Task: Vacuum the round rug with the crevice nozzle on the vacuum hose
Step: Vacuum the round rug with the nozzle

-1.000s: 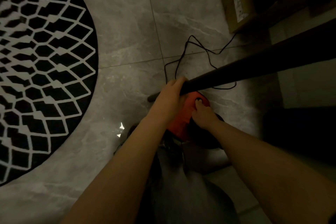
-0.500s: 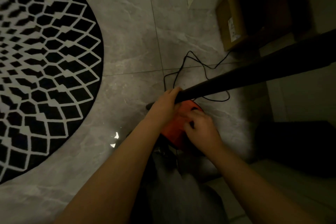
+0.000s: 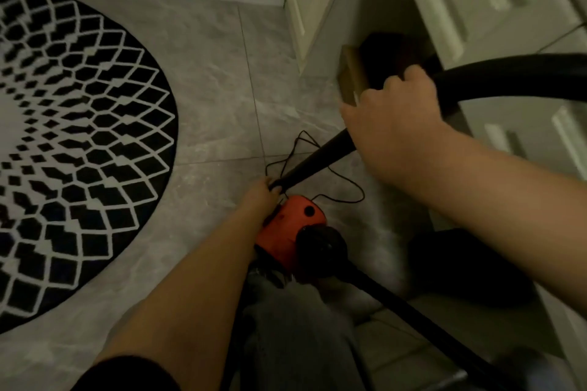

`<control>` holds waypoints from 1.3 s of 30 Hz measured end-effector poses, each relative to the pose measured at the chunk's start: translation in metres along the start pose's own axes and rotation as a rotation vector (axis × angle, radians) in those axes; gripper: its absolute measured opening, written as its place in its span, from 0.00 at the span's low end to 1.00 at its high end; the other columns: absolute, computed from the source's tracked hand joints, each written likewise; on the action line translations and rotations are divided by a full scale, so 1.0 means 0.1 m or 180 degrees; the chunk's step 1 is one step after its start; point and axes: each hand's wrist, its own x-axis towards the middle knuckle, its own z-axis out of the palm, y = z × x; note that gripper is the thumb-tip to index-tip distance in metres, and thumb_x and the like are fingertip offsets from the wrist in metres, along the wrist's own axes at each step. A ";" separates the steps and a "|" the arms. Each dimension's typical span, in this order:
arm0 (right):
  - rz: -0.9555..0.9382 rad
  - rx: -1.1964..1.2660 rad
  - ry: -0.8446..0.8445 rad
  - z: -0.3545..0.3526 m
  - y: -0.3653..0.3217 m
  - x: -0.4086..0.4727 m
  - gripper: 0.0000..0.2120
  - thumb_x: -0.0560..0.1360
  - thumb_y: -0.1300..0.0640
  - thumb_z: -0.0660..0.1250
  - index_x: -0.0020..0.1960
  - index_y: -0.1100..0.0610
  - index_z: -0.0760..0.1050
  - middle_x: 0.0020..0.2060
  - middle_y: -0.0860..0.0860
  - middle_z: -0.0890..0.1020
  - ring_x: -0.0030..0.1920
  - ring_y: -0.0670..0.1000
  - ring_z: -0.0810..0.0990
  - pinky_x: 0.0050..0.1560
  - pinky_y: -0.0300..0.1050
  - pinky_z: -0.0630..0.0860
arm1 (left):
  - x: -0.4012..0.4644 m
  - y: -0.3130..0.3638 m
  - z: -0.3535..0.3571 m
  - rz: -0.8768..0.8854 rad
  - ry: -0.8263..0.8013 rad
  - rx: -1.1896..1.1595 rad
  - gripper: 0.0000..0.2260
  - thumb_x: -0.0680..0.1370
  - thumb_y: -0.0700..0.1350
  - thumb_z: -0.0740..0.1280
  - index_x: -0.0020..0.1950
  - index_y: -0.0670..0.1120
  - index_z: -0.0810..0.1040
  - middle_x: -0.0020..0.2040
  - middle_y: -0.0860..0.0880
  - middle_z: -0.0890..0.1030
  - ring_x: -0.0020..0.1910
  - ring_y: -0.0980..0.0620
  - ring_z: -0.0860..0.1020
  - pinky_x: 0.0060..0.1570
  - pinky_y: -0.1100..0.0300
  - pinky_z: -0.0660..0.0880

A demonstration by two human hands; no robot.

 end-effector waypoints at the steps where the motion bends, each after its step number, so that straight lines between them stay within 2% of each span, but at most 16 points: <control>1: -0.0031 -0.0106 -0.0092 0.01 0.01 0.02 0.15 0.75 0.49 0.62 0.60 0.51 0.74 0.50 0.52 0.77 0.52 0.57 0.76 0.54 0.53 0.65 | -0.09 0.02 0.01 -0.0313 0.0067 -0.0553 0.20 0.81 0.47 0.61 0.72 0.42 0.69 0.63 0.40 0.76 0.61 0.40 0.76 0.58 0.53 0.73; 3: -0.0082 -0.0377 -0.0231 0.05 0.00 0.07 0.13 0.76 0.49 0.62 0.58 0.52 0.75 0.50 0.53 0.77 0.51 0.55 0.76 0.49 0.50 0.64 | -0.29 0.08 0.03 -0.0979 0.0017 -0.1880 0.20 0.80 0.48 0.62 0.69 0.40 0.70 0.61 0.40 0.76 0.60 0.40 0.77 0.58 0.49 0.76; 5: -0.0134 -0.0640 -0.0290 0.08 -0.03 0.07 0.12 0.76 0.50 0.63 0.57 0.52 0.74 0.47 0.51 0.78 0.48 0.53 0.76 0.47 0.48 0.64 | -0.54 0.16 0.04 -0.1232 -0.0247 -0.2573 0.20 0.80 0.49 0.60 0.69 0.40 0.70 0.64 0.40 0.76 0.64 0.40 0.76 0.61 0.48 0.75; 10: -0.0301 -0.0786 0.0045 -0.03 0.03 -0.16 0.10 0.77 0.52 0.63 0.56 0.52 0.74 0.40 0.50 0.75 0.40 0.52 0.71 0.40 0.46 0.64 | -1.17 0.29 0.01 -0.1011 -0.0458 -0.2828 0.18 0.82 0.45 0.58 0.71 0.40 0.68 0.69 0.43 0.73 0.68 0.42 0.73 0.65 0.52 0.71; 13: -0.0140 -0.0544 0.0433 -0.20 0.10 -0.37 0.09 0.77 0.50 0.63 0.55 0.51 0.74 0.34 0.51 0.70 0.39 0.53 0.70 0.35 0.46 0.61 | -1.42 0.26 -0.09 -0.0838 -0.0327 -0.3037 0.18 0.83 0.44 0.56 0.73 0.43 0.67 0.70 0.44 0.73 0.67 0.44 0.74 0.68 0.48 0.70; 15: -0.0098 -0.0481 0.0656 -0.32 0.10 -0.50 0.10 0.76 0.48 0.64 0.55 0.51 0.74 0.35 0.50 0.72 0.40 0.53 0.74 0.32 0.45 0.58 | -1.55 0.24 -0.18 -0.0768 -0.0247 -0.3392 0.19 0.82 0.47 0.56 0.73 0.44 0.67 0.68 0.45 0.75 0.65 0.45 0.75 0.68 0.48 0.70; 19: -0.0253 -0.0412 0.1042 -0.56 -0.14 -0.75 0.12 0.76 0.51 0.63 0.58 0.52 0.72 0.47 0.49 0.80 0.49 0.53 0.79 0.41 0.45 0.64 | -1.96 0.24 -0.44 -0.0502 -0.0141 -0.4171 0.23 0.81 0.54 0.58 0.73 0.45 0.66 0.68 0.44 0.75 0.65 0.45 0.75 0.67 0.49 0.70; 22: -0.0394 -0.0416 0.1076 -0.72 -0.44 -0.92 0.13 0.77 0.52 0.62 0.61 0.52 0.72 0.52 0.49 0.81 0.53 0.52 0.79 0.43 0.44 0.65 | -2.15 0.15 -0.68 -0.0321 -0.0068 -0.4601 0.25 0.81 0.55 0.58 0.75 0.44 0.63 0.68 0.44 0.75 0.66 0.43 0.75 0.67 0.47 0.70; 25: -0.0505 -0.0325 0.1079 -0.87 -0.75 -1.04 0.13 0.77 0.54 0.62 0.61 0.54 0.70 0.51 0.49 0.80 0.52 0.51 0.79 0.42 0.44 0.66 | -2.24 0.00 -0.91 -0.0243 0.0014 -0.5031 0.24 0.82 0.51 0.57 0.76 0.43 0.61 0.68 0.43 0.75 0.65 0.42 0.76 0.67 0.47 0.71; 29: -0.0743 -0.0257 0.1272 -1.04 -1.09 -1.11 0.10 0.78 0.55 0.60 0.58 0.56 0.68 0.49 0.51 0.79 0.49 0.51 0.80 0.41 0.44 0.66 | -2.16 -0.23 -1.16 -0.0198 0.0132 -0.5558 0.21 0.82 0.49 0.57 0.73 0.40 0.65 0.68 0.41 0.74 0.63 0.41 0.76 0.64 0.48 0.72; 31: -0.0888 -0.0202 0.1193 -1.16 -1.32 -1.05 0.09 0.78 0.56 0.60 0.58 0.56 0.70 0.49 0.52 0.79 0.49 0.52 0.79 0.41 0.44 0.67 | -2.05 -0.33 -1.33 -0.0285 0.0156 -0.5815 0.22 0.82 0.50 0.58 0.73 0.39 0.66 0.69 0.39 0.73 0.57 0.40 0.77 0.62 0.48 0.72; 33: -0.0974 -0.0036 0.0985 -1.27 -1.51 -0.95 0.09 0.78 0.56 0.61 0.58 0.56 0.71 0.50 0.52 0.78 0.49 0.52 0.79 0.42 0.45 0.68 | -1.89 -0.45 -1.42 -0.0398 0.0233 -0.6149 0.23 0.82 0.50 0.58 0.73 0.38 0.65 0.69 0.37 0.72 0.58 0.40 0.75 0.66 0.49 0.69; 36: -0.1065 0.0236 0.0896 -1.40 -1.75 -0.72 0.10 0.79 0.57 0.61 0.59 0.56 0.70 0.50 0.54 0.76 0.50 0.53 0.78 0.43 0.46 0.69 | -1.57 -0.62 -1.56 -0.0287 0.0537 -0.6362 0.25 0.81 0.51 0.58 0.74 0.39 0.64 0.68 0.37 0.71 0.65 0.40 0.72 0.69 0.46 0.67; 39: -0.1185 0.0447 0.0901 -1.56 -1.95 -0.45 0.10 0.79 0.58 0.59 0.61 0.56 0.69 0.47 0.55 0.73 0.51 0.54 0.78 0.43 0.46 0.68 | -1.32 -0.75 -1.86 -0.0603 0.1025 -0.6574 0.25 0.79 0.53 0.62 0.72 0.40 0.67 0.65 0.38 0.75 0.62 0.38 0.76 0.65 0.44 0.72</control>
